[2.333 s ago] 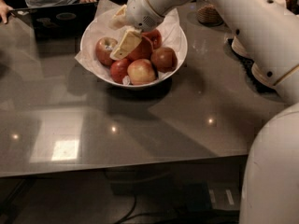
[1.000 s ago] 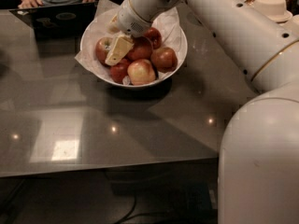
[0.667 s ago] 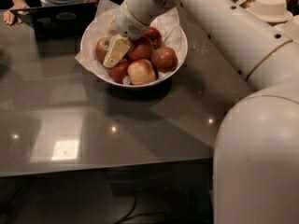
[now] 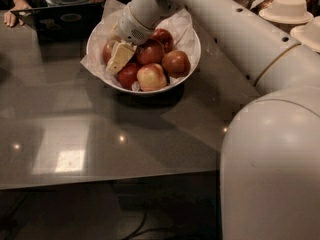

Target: Pick apple from white bowl

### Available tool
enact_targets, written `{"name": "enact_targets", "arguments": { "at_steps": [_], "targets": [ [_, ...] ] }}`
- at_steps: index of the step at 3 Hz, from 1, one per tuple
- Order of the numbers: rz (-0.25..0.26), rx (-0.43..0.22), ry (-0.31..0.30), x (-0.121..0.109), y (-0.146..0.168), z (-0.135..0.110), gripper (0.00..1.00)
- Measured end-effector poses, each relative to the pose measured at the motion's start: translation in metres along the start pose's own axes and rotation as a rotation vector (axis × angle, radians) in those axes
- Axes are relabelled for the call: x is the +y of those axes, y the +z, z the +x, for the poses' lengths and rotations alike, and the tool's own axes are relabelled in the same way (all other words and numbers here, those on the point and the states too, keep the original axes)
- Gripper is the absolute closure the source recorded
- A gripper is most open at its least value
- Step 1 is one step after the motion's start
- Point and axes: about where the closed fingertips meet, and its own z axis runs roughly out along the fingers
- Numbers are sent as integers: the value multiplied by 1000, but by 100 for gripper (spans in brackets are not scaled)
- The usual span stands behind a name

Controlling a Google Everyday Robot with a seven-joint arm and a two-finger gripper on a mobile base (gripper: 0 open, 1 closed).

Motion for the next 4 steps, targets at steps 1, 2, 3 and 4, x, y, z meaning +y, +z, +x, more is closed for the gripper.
{"name": "enact_targets", "arguments": {
  "at_steps": [1, 2, 3, 4],
  "targets": [
    [0, 0, 0, 0, 0, 0, 49],
    [0, 0, 0, 0, 0, 0, 72],
    [0, 0, 0, 0, 0, 0, 95],
    [-8, -49, -12, 0, -5, -3, 100]
  ]
}}
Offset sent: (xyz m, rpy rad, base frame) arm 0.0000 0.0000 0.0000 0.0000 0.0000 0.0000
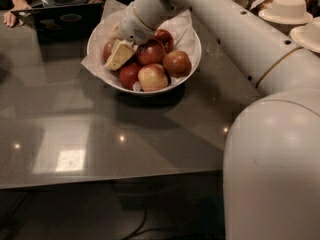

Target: Pick apple from white bowl

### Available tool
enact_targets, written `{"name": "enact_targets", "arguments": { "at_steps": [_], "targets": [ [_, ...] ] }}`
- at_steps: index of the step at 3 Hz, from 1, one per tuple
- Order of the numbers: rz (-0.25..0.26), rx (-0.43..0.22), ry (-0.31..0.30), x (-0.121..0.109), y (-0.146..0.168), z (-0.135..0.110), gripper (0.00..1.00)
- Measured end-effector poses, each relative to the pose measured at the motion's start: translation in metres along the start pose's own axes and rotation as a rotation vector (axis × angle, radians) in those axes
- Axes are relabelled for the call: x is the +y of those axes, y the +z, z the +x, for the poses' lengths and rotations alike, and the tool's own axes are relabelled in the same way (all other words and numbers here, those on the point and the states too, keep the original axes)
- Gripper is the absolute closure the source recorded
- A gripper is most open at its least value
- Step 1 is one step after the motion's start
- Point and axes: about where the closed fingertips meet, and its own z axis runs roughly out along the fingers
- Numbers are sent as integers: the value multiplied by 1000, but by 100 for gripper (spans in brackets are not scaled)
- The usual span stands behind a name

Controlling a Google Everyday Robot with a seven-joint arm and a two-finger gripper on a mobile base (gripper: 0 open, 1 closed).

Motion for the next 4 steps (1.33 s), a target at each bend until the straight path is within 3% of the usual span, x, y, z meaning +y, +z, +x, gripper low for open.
{"name": "enact_targets", "arguments": {
  "at_steps": [1, 2, 3, 4],
  "targets": [
    [0, 0, 0, 0, 0, -1, 100],
    [16, -115, -14, 0, -29, -2, 100],
    [28, -152, -21, 1, -43, -4, 100],
    [61, -217, -38, 2, -77, -8, 100]
  ]
}}
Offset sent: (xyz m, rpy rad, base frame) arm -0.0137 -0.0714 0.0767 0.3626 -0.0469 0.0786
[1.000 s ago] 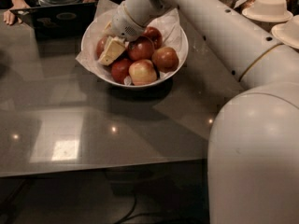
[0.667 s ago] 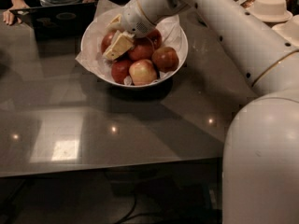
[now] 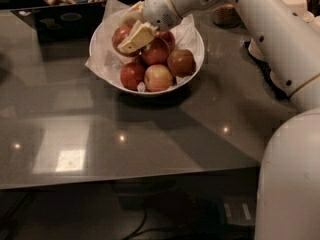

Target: Pick apple from white bowl

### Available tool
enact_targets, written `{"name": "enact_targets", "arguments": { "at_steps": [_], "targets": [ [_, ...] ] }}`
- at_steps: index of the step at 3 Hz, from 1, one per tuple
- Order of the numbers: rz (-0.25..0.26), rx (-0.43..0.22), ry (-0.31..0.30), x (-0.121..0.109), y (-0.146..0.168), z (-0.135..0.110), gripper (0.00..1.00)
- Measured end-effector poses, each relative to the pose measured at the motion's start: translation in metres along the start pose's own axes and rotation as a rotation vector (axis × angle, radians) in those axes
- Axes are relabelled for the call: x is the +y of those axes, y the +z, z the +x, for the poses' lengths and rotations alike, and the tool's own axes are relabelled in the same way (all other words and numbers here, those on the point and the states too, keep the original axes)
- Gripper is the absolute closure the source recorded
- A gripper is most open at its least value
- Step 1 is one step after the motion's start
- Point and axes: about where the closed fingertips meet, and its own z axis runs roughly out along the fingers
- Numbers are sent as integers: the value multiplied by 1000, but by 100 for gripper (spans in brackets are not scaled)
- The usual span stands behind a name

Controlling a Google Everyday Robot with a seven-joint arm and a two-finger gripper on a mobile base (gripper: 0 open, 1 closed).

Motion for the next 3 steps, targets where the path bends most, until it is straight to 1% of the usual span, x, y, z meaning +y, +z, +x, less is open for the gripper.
{"name": "enact_targets", "arguments": {
  "at_steps": [1, 2, 3],
  "targets": [
    [29, -38, -19, -1, -26, -11, 100],
    [52, -52, -34, 0, -42, -19, 100],
    [96, -40, -34, 8, -63, -19, 100]
  ]
}}
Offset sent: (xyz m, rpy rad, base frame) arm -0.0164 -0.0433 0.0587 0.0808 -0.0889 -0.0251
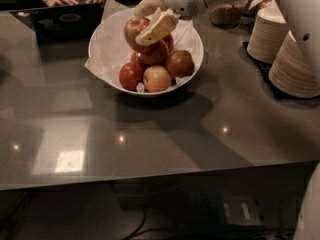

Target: Pick apple from white bowl

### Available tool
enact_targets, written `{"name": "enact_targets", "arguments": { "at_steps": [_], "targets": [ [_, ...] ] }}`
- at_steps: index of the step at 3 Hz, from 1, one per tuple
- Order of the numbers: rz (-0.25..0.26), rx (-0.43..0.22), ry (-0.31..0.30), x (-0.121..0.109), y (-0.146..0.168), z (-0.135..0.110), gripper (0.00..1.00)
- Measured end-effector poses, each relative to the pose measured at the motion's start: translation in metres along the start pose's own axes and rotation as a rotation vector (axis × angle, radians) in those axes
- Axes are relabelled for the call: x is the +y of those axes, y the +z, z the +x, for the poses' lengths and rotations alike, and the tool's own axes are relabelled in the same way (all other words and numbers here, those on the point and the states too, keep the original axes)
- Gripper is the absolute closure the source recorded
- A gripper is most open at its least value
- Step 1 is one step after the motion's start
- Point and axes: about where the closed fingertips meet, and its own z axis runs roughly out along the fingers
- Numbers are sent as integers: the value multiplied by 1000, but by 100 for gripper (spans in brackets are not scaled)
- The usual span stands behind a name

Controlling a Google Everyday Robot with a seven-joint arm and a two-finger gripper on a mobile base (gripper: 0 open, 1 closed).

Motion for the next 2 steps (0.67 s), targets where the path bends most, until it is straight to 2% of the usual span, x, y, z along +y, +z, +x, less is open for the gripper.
{"name": "enact_targets", "arguments": {
  "at_steps": [1, 2],
  "targets": [
    [18, 11, 5, 8, -6, 4, 100],
    [40, 49, 1, 15, -15, 6, 100]
  ]
}}
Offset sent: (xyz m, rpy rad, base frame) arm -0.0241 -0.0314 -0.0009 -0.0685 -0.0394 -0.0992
